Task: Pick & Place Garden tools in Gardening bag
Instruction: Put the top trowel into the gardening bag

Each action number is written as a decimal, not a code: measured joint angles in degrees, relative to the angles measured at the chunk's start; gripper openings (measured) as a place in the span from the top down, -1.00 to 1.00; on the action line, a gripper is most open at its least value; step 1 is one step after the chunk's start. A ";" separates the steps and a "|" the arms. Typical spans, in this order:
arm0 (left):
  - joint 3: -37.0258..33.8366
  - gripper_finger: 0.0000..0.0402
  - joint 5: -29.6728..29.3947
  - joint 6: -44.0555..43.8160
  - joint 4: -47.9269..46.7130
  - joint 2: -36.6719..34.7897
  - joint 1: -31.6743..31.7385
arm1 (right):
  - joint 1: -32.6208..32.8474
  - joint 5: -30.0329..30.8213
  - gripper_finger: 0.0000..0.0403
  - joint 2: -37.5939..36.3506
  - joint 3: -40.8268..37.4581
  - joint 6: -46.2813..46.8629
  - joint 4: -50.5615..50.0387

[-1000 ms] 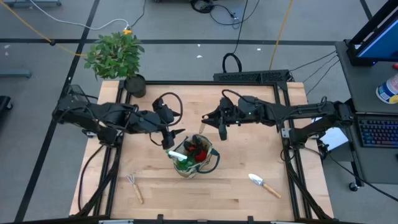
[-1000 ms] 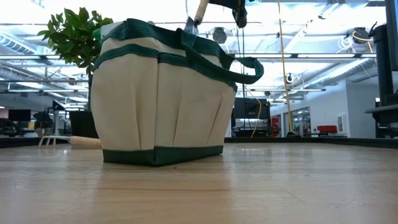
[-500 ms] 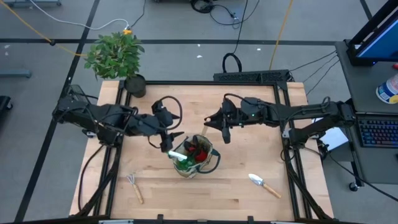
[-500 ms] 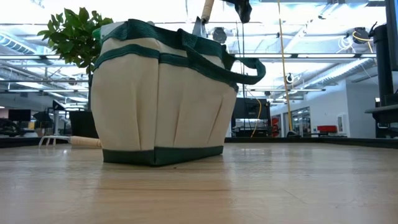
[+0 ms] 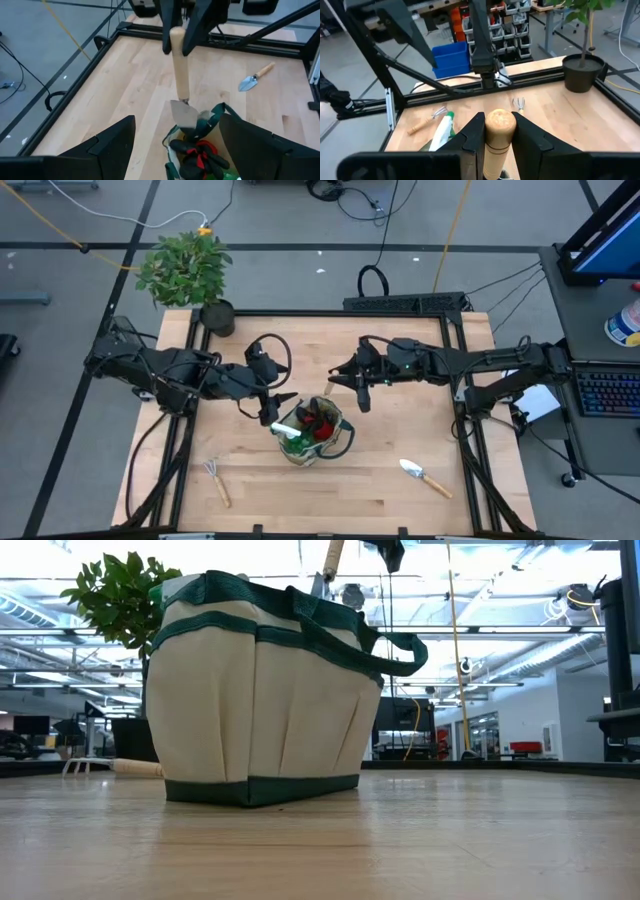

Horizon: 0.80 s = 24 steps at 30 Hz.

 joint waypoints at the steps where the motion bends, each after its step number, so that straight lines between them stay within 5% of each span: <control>1: 0.00 -0.48 0.00 0.07 0.17 0.00 0.00 | 0.01 -0.05 0.69 0.00 0.00 -0.06 -0.25; 24: 0.00 -0.48 -0.03 0.52 -0.03 0.02 0.00 | 0.43 -4.88 0.68 5.43 0.05 -8.69 -1.10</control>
